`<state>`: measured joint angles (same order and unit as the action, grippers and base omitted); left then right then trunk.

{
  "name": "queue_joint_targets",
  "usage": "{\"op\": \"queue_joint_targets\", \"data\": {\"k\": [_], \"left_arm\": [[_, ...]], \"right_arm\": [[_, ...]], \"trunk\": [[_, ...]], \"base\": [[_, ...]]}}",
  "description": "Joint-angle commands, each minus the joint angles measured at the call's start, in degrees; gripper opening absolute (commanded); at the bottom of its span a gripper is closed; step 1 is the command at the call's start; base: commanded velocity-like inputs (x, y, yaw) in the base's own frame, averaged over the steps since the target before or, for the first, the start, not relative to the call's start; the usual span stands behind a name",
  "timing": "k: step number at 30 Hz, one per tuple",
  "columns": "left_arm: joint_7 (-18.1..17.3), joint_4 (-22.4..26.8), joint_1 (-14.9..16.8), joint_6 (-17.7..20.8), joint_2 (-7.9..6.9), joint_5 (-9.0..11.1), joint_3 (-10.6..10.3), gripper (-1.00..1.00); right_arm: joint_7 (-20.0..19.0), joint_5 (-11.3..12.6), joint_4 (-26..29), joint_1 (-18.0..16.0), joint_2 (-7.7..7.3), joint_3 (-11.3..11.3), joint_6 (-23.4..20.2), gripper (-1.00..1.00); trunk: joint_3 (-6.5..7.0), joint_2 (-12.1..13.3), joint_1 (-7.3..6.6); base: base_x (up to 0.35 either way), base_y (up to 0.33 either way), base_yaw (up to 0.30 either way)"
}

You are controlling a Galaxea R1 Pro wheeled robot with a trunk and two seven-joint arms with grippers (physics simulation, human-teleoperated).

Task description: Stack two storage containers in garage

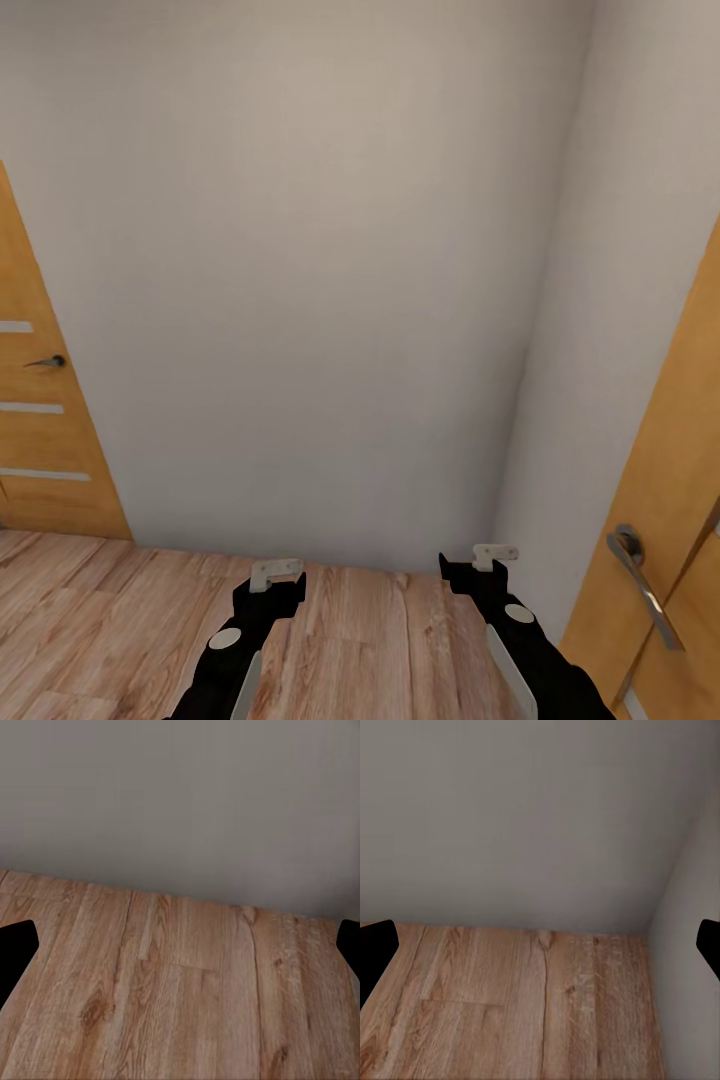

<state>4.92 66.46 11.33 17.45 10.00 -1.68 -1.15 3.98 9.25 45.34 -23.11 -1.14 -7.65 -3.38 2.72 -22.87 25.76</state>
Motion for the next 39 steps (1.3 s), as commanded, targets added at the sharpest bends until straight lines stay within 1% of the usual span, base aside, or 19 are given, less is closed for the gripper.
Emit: {"op": "queue_joint_targets", "data": {"k": [1, 7, 39], "left_arm": [[0.3, 0.1, 0.0, 0.3, 0.00, -0.2, -0.1, 1.00], [0.3, 0.1, 0.0, 0.3, 0.00, -0.2, -0.1, 1.00], [0.3, 0.1, 0.0, 0.2, 0.00, -0.3, -0.1, 1.00]], "right_arm": [[0.4, 0.6, 0.1, 0.0, -0.09, -0.4, -0.2, 1.00], [0.4, 0.6, 0.1, 0.0, -0.09, -0.4, -0.2, 1.00], [0.4, 0.6, 0.1, 0.0, -0.09, -0.4, -0.2, 1.00]], "trunk": [[-0.03, 0.0, 0.03], [-0.03, 0.0, 0.03], [-0.03, 0.0, 0.03]], "base": [[0.015, 0.000, 0.000], [0.005, 0.000, 0.125], [0.000, 0.000, 0.275]]}}
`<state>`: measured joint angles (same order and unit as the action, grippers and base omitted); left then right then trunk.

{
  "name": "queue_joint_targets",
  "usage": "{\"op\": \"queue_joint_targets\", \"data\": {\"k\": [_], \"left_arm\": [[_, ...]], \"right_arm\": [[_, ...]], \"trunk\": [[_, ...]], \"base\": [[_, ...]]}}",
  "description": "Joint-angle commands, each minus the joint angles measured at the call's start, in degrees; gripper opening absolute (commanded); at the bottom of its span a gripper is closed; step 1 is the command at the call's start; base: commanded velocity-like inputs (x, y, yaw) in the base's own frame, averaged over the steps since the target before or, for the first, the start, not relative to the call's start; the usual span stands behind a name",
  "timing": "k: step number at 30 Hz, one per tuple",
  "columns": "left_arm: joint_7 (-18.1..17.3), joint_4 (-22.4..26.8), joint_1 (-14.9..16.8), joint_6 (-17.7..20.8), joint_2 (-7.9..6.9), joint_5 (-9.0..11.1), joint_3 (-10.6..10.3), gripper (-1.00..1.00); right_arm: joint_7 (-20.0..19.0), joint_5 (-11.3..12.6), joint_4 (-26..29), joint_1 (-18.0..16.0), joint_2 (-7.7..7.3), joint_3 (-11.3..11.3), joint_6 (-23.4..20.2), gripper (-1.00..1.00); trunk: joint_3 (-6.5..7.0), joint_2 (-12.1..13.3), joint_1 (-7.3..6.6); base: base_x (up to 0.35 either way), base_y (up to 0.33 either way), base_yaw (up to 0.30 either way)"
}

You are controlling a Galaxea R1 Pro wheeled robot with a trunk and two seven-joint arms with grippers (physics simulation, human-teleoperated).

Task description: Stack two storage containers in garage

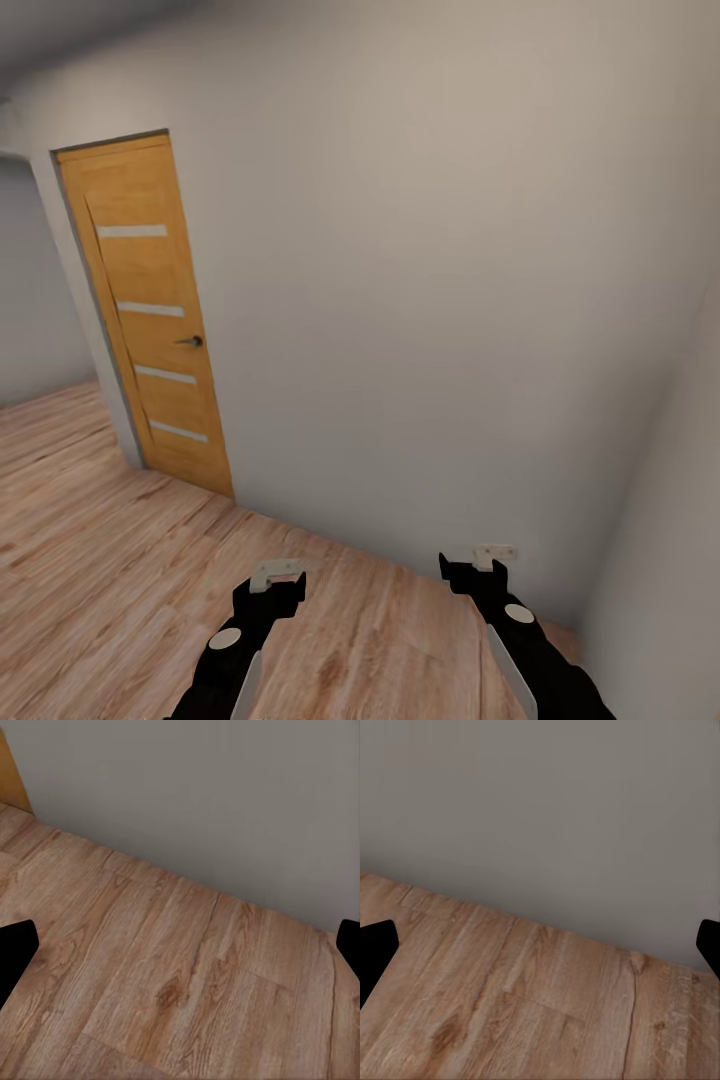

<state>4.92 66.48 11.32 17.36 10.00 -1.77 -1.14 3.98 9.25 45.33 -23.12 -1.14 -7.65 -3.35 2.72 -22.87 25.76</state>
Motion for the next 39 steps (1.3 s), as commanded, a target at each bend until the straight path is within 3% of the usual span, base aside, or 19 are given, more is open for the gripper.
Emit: {"op": "queue_joint_targets", "data": {"k": [1, 9, 39], "left_arm": [[0.3, 0.1, 0.0, 0.3, 0.00, -0.2, -0.1, 1.00], [0.3, 0.1, 0.0, 0.4, 0.00, -0.2, -0.1, 1.00], [0.3, 0.1, 0.0, 0.4, 0.00, -0.3, -0.1, 1.00]], "right_arm": [[0.4, 0.6, 0.1, 0.0, -0.09, -0.3, -0.3, 1.00], [0.4, 0.6, 0.1, 0.0, -0.09, -0.3, -0.3, 1.00], [0.4, 0.6, 0.1, 0.0, -0.09, -0.3, -0.3, 1.00]], "trunk": [[-0.03, 0.0, 0.02], [-0.03, 0.0, 0.02], [-0.03, 0.0, 0.02]], "base": [[0.000, 0.000, 0.123], [0.069, 0.000, 0.018], [0.293, 0.000, 0.000]]}}
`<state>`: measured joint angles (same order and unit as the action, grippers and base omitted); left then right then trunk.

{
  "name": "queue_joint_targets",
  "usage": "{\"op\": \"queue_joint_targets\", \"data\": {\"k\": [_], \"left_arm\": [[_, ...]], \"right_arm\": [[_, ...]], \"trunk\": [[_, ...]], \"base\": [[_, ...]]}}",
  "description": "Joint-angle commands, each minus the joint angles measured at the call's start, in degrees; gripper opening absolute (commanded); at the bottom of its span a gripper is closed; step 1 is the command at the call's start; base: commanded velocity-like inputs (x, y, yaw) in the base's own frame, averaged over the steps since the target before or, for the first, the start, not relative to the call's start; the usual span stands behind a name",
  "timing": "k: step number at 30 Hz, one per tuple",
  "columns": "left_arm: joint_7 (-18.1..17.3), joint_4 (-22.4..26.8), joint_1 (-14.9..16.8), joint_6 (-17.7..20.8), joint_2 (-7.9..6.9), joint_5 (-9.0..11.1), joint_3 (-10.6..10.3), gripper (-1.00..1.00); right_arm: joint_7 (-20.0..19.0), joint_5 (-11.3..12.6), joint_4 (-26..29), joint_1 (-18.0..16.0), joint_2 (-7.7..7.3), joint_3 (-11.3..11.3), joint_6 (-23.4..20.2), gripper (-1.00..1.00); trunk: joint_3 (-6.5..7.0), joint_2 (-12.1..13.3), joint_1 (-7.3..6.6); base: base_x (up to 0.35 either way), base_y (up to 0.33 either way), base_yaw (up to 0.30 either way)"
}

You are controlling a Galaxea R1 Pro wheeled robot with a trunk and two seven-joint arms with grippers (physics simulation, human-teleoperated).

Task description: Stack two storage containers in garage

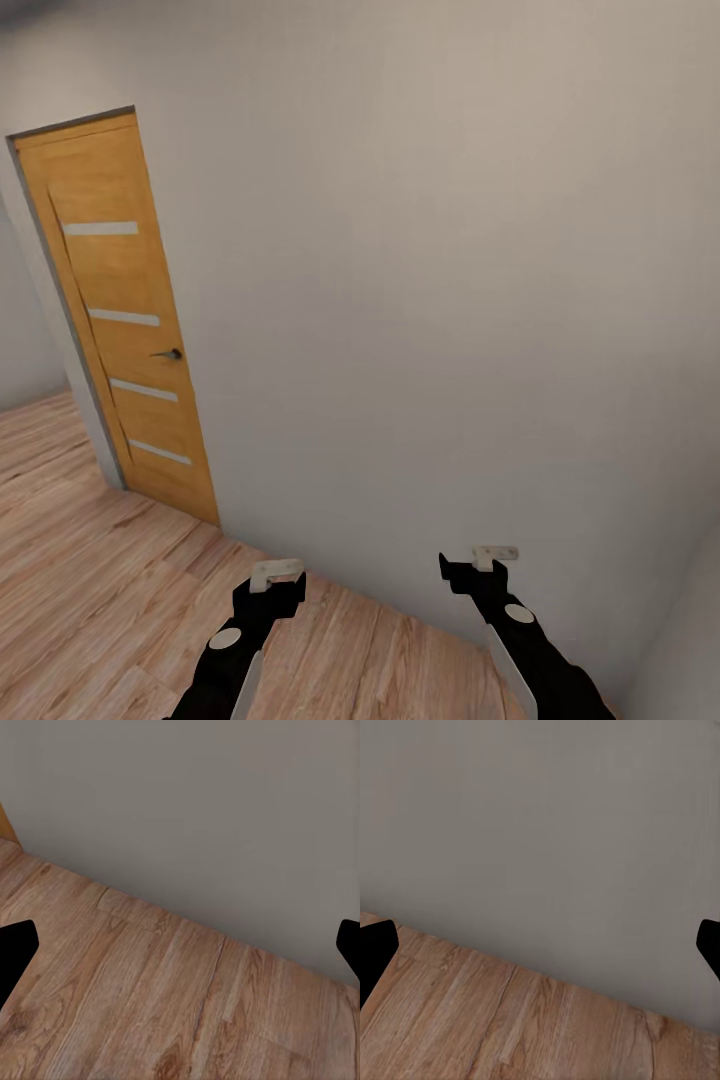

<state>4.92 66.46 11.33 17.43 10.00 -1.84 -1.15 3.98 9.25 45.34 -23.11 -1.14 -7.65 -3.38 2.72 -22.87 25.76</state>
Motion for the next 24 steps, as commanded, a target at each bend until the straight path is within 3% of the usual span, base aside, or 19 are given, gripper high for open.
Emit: {"op": "queue_joint_targets", "data": {"k": [1, 7, 24], "left_arm": [[0.3, 0.1, 0.0, 0.3, 0.00, -0.2, -0.1, 1.00], [0.3, 0.1, 0.0, 0.3, 0.00, -0.2, -0.1, 1.00], [0.3, 0.1, 0.0, 0.3, 0.00, -0.2, -0.1, 1.00]], "right_arm": [[0.4, 0.6, 0.1, 0.0, -0.09, -0.4, -0.2, 1.00], [0.4, 0.6, 0.1, 0.0, -0.09, -0.4, -0.2, 1.00], [0.4, 0.6, 0.1, 0.0, -0.09, -0.4, -0.2, 1.00]], "trunk": [[-0.03, 0.0, 0.03], [-0.03, 0.0, 0.03], [-0.03, 0.0, 0.03]], "base": [[0.032, 0.000, 0.000], [0.006, 0.000, 0.101], [0.000, 0.000, 0.285]]}}
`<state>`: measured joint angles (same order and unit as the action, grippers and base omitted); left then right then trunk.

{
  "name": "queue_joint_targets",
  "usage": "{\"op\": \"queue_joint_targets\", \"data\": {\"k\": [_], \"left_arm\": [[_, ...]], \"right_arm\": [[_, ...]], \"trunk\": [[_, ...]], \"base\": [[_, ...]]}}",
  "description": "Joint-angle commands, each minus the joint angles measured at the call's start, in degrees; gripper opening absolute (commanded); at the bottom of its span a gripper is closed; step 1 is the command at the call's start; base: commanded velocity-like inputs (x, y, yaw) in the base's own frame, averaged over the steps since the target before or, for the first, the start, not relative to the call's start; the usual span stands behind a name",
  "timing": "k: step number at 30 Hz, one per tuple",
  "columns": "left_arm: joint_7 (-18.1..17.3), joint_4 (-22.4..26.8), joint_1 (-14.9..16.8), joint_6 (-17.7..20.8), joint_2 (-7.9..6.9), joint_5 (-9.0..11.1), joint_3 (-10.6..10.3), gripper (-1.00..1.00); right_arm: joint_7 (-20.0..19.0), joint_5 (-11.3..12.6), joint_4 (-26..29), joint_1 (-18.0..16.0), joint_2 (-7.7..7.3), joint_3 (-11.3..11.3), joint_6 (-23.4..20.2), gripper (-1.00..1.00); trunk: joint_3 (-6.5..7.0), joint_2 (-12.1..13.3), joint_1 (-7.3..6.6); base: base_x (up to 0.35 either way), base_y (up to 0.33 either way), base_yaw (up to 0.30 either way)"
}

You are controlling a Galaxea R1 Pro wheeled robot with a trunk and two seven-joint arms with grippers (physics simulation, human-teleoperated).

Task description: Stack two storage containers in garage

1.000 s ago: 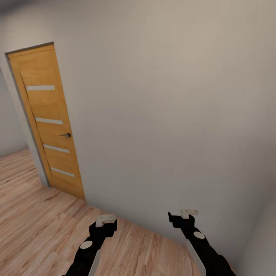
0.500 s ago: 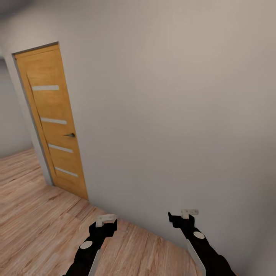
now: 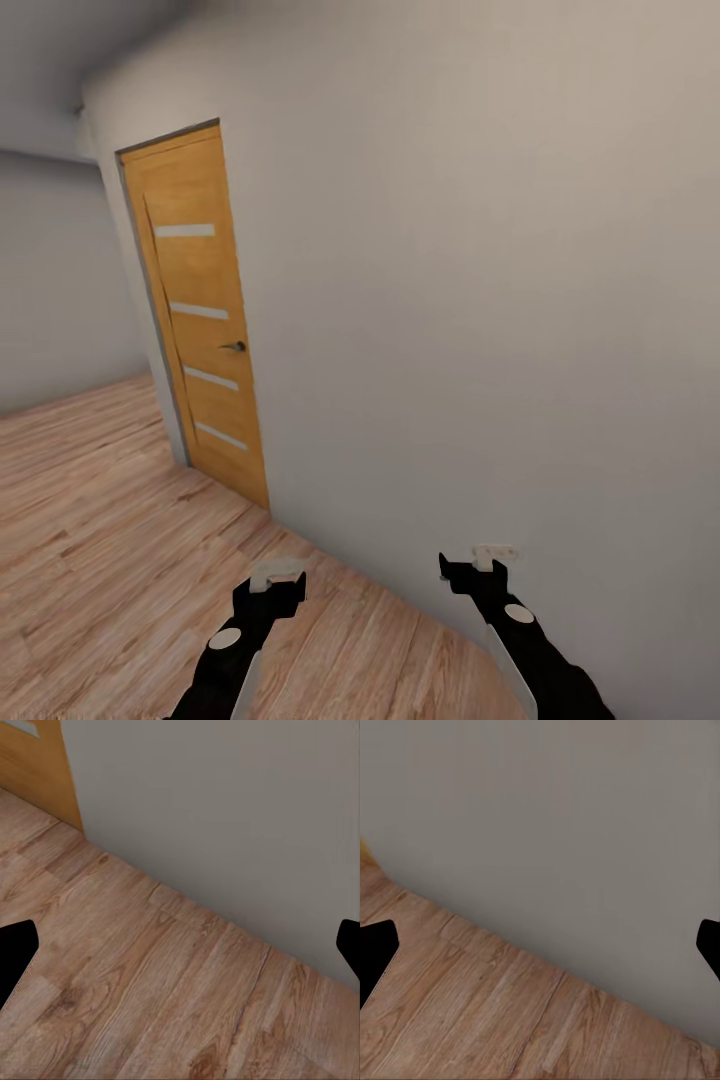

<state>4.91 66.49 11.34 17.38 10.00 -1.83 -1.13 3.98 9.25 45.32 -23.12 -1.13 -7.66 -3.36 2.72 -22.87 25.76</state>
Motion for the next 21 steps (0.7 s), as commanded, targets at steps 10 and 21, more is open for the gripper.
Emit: {"op": "queue_joint_targets", "data": {"k": [10, 21], "left_arm": [[0.3, 0.0, 0.0, 0.3, 0.00, -0.2, -0.1, 1.00], [0.2, 0.0, 0.0, 0.3, 0.00, -0.2, -0.1, 1.00]], "right_arm": [[0.4, 0.6, 0.1, 0.0, -0.10, -0.3, -0.3, 1.00], [0.4, 0.6, 0.1, 0.0, -0.10, -0.3, -0.3, 1.00]], "trunk": [[-0.03, 0.0, 0.02], [-0.03, 0.0, 0.02]], "base": [[0.000, 0.000, 0.288], [0.007, 0.000, 0.273]]}}
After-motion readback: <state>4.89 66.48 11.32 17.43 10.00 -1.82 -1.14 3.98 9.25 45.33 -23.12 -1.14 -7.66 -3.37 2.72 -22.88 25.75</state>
